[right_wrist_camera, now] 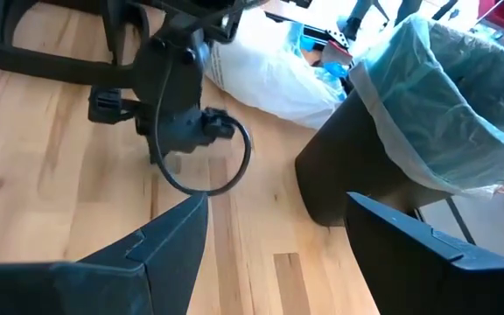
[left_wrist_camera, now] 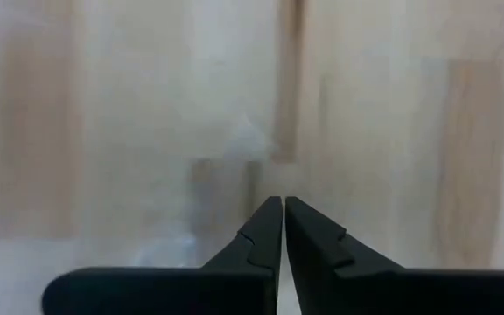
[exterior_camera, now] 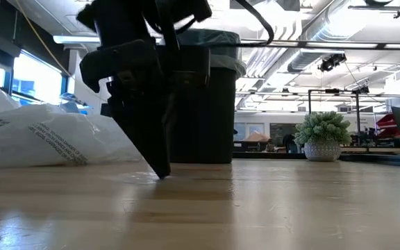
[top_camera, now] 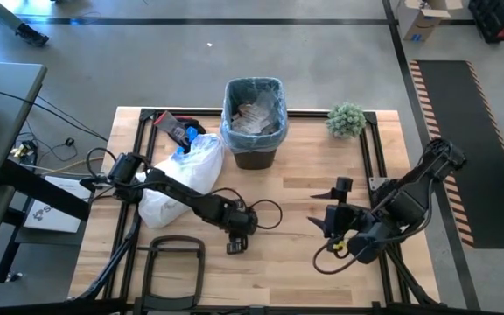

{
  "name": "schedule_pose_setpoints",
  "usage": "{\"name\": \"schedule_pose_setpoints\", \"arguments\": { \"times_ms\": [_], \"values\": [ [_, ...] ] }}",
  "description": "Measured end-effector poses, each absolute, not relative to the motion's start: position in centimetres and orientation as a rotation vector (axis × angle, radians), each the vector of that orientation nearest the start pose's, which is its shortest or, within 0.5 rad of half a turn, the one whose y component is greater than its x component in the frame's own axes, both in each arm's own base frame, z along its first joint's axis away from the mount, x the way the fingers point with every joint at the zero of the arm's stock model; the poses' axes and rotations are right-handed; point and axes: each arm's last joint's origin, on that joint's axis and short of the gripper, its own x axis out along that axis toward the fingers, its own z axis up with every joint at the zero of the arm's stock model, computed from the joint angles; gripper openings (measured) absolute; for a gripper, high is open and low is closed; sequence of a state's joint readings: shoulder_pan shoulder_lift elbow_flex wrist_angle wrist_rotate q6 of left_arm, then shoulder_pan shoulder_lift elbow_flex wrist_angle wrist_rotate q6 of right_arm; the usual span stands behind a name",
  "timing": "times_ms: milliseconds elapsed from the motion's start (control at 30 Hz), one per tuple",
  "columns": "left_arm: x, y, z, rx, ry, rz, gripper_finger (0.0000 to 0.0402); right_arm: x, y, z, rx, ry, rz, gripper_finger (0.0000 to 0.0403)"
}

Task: Place trash/remove bag and relplace

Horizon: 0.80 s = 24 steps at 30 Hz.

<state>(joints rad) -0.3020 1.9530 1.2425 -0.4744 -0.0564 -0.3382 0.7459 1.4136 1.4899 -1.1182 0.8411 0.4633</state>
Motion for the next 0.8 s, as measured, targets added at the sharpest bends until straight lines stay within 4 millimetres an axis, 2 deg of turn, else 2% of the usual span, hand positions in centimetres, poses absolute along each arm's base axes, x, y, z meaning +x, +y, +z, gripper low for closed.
{"name": "schedule_pose_setpoints", "arguments": {
  "times_ms": [133,200,267,333,433,667,800],
  "values": [
    [36.4,-12.2,18.1,0.024,1.089,0.054,0.0000,20.0,16.4,36.6,-0.301,0.678,-0.277,0.0255],
    [36.3,-12.7,19.0,0.060,1.054,0.052,0.0000,19.7,16.4,36.5,-0.301,0.672,-0.298,0.0255],
    [36.0,-13.0,19.1,0.109,1.060,0.029,0.0001,19.5,16.5,36.5,-0.307,0.660,-0.317,0.0255],
    [35.8,-12.9,18.8,0.177,1.093,-0.030,0.0010,19.4,16.5,36.6,-0.310,0.650,-0.326,0.0255],
    [35.3,-12.4,17.5,0.215,1.155,-0.107,0.0046,19.5,16.5,36.6,-0.309,0.647,-0.328,0.0255],
    [34.3,-10.0,14.2,0.097,1.203,-0.142,0.0162,19.5,16.5,36.6,-0.313,0.643,-0.334,0.0255],
    [34.0,-9.5,12.3,0.095,1.195,-0.145,0.0191,19.5,16.4,36.6,-0.317,0.636,-0.344,0.0255]
  ]
}}
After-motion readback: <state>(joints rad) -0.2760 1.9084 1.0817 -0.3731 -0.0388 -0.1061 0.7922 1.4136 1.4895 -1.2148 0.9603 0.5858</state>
